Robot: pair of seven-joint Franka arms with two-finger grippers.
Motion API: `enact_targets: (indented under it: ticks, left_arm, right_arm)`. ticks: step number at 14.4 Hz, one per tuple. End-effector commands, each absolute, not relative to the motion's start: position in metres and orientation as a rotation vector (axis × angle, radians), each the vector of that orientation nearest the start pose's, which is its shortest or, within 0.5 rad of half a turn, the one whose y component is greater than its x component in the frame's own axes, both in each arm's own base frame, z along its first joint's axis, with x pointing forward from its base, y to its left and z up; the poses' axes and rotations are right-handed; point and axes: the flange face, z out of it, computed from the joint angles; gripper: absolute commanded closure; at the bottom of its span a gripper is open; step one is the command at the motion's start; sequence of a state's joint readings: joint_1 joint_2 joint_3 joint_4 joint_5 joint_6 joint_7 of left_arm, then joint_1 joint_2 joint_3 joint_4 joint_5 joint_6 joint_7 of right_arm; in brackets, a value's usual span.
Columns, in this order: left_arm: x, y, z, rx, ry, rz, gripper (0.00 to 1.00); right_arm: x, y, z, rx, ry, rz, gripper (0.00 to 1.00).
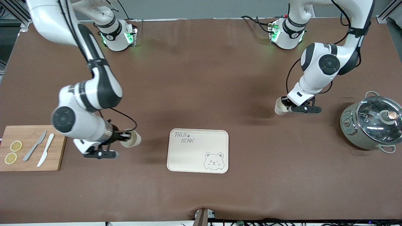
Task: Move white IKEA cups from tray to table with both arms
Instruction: 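Lift the cups off the tray and carry them apart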
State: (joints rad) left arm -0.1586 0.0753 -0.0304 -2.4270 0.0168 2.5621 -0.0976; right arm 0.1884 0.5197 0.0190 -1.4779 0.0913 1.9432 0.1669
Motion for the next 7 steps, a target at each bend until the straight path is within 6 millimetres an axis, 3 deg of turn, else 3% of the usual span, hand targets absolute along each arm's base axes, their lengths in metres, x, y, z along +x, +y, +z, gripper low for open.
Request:
enact_targets:
  ticks: [1, 4, 5, 7]
  left_arm:
    - [0.476, -0.066, 0.278, -3.118, 0.233, -0.148, 1.0]
    - [0.474, -0.037, 0.271, -3.107, 0.286, -0.168, 1.0]
    - [0.475, -0.033, 0.27, -3.104, 0.3, -0.17, 1.0]
    - [0.474, -0.031, 0.265, -3.096, 0.355, -0.188, 1.0]
  right_arm:
    - [0.662, 0.094, 0.38, -3.047, -0.134, 0.12, 1.0]
    - [0.666, 0.006, 0.372, -3.02, -0.301, 0.11, 1.0]
    - [0.665, -0.014, 0.366, -3.014, -0.323, 0.106, 1.0]
    - [0.66, -0.031, 0.35, -3.009, -0.356, 0.084, 1.0]
